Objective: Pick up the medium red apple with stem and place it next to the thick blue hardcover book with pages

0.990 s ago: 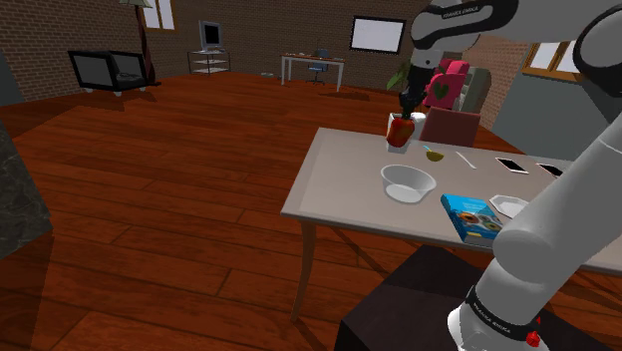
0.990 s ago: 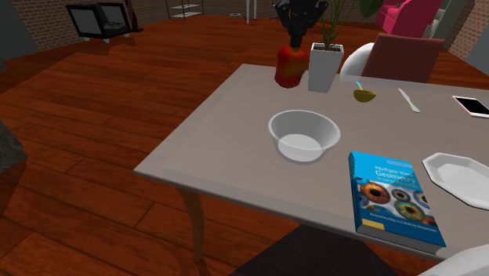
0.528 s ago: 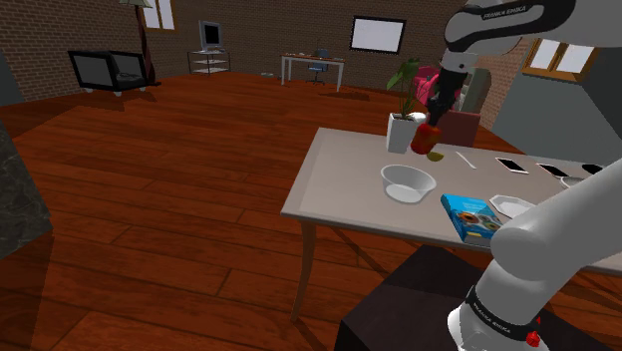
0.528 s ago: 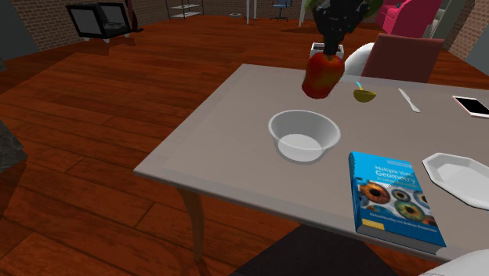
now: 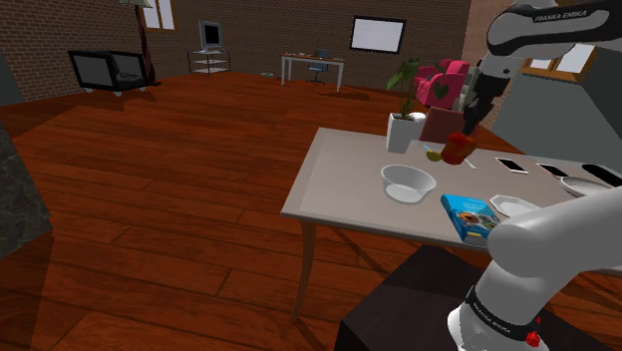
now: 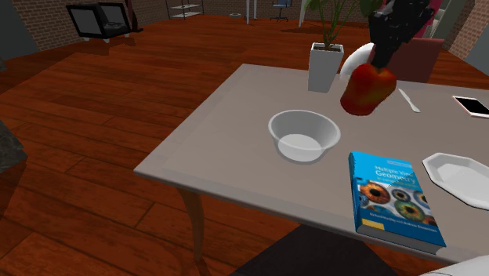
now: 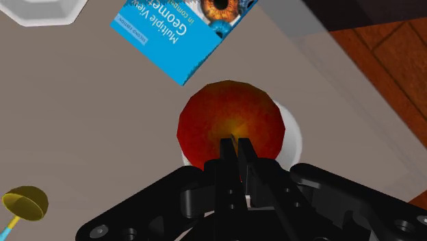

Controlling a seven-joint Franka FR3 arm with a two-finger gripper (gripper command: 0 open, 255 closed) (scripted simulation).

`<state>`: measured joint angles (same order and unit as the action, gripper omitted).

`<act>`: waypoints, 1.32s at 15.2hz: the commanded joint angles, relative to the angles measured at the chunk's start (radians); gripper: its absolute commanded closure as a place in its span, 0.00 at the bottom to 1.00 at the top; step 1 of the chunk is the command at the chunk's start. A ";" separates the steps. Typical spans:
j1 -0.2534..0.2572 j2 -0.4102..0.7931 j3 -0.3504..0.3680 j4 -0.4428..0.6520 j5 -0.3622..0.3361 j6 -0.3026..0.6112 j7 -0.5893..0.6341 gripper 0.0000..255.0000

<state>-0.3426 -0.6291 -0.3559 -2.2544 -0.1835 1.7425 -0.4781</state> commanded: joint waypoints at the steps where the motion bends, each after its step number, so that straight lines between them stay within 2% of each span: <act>1: -0.024 -0.055 -0.020 -0.030 -0.024 -0.021 -0.032 1.00; 11: -0.147 -0.270 -0.133 -0.098 -0.152 -0.142 -0.211 1.00; 20: -0.243 -0.381 -0.270 -0.059 -0.285 -0.248 -0.412 1.00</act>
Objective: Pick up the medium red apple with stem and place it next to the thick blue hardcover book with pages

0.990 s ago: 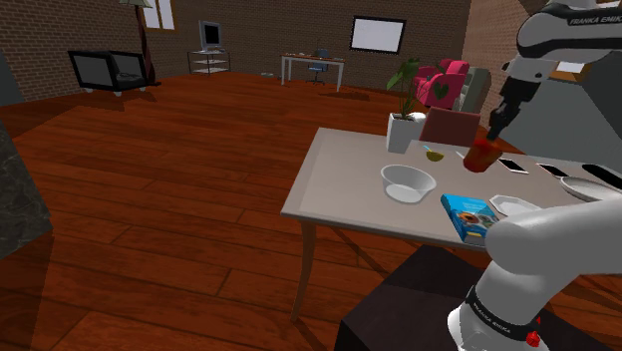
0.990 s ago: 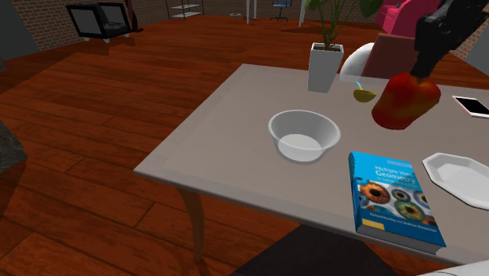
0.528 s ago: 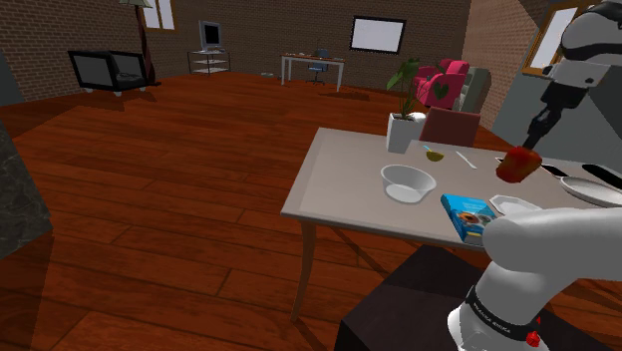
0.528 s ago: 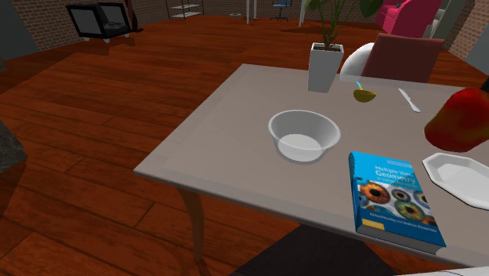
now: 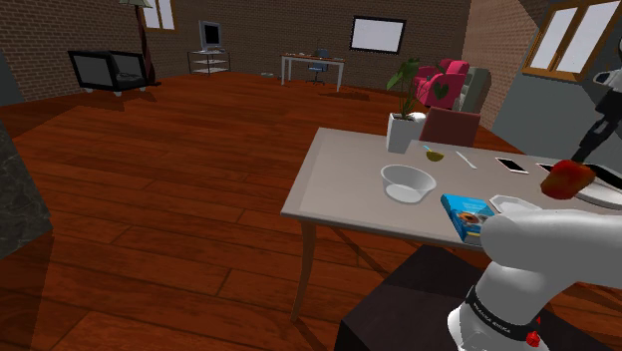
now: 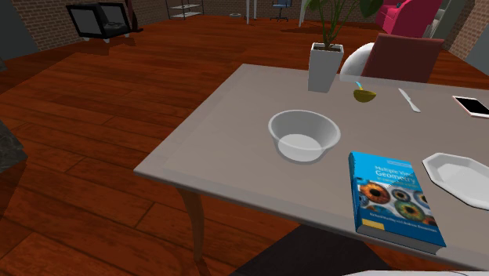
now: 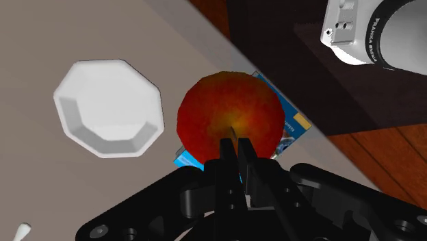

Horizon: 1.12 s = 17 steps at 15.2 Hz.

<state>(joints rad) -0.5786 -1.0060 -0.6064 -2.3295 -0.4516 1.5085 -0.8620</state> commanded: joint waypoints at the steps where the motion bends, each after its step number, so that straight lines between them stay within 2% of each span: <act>1: -0.010 -0.009 -0.025 0.001 -0.022 -0.003 -0.028 1.00; 17: -0.053 -0.061 -0.121 -0.215 -0.115 0.165 -0.016 1.00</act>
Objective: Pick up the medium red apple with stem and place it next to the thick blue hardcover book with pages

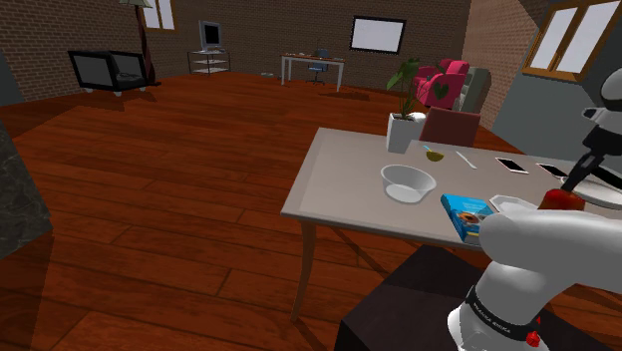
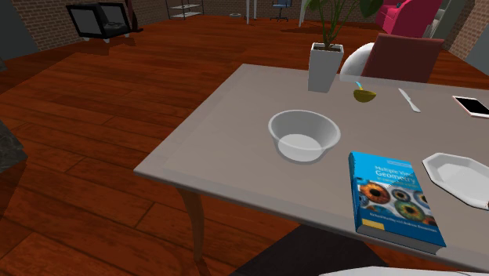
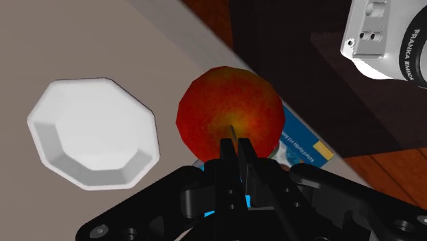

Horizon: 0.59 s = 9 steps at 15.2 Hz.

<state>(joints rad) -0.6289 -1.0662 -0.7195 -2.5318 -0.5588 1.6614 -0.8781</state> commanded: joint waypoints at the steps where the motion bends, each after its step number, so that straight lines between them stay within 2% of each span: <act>1: -0.005 -0.002 -0.016 -0.024 -0.014 0.023 0.001 1.00; 9: -0.023 -0.003 -0.082 -0.115 -0.074 0.116 0.006 1.00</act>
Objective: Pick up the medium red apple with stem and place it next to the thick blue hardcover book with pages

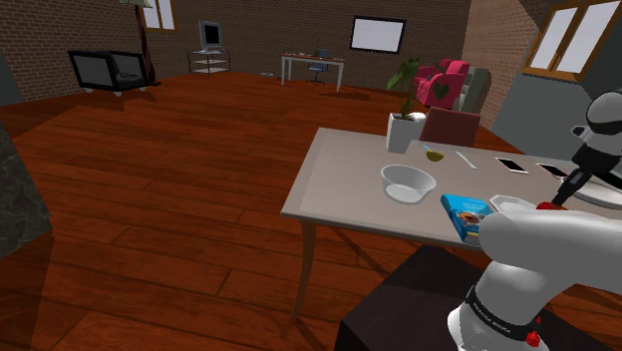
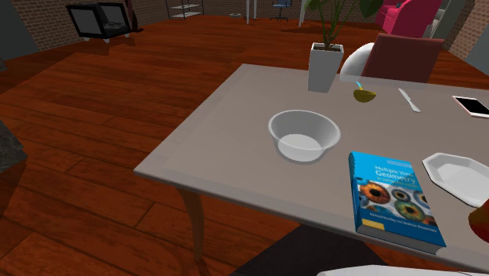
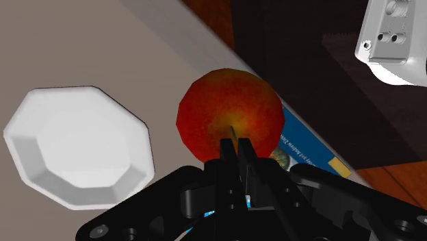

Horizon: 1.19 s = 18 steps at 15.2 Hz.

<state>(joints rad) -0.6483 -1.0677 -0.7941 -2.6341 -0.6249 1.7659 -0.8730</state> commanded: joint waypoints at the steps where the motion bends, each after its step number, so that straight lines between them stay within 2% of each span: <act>1: -0.006 0.000 -0.017 -0.024 -0.016 0.023 0.001 1.00; 8: -0.017 0.016 -0.082 -0.087 -0.072 0.106 0.006 1.00; 15: -0.017 0.016 -0.082 -0.087 -0.073 0.106 0.006 1.00; 16: -0.017 0.016 -0.082 -0.087 -0.073 0.106 0.006 0.00; 18: -0.017 0.016 -0.082 -0.087 -0.073 0.106 0.006 0.00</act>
<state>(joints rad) -0.6653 -1.0518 -0.8759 -2.7212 -0.6974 1.8716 -0.8668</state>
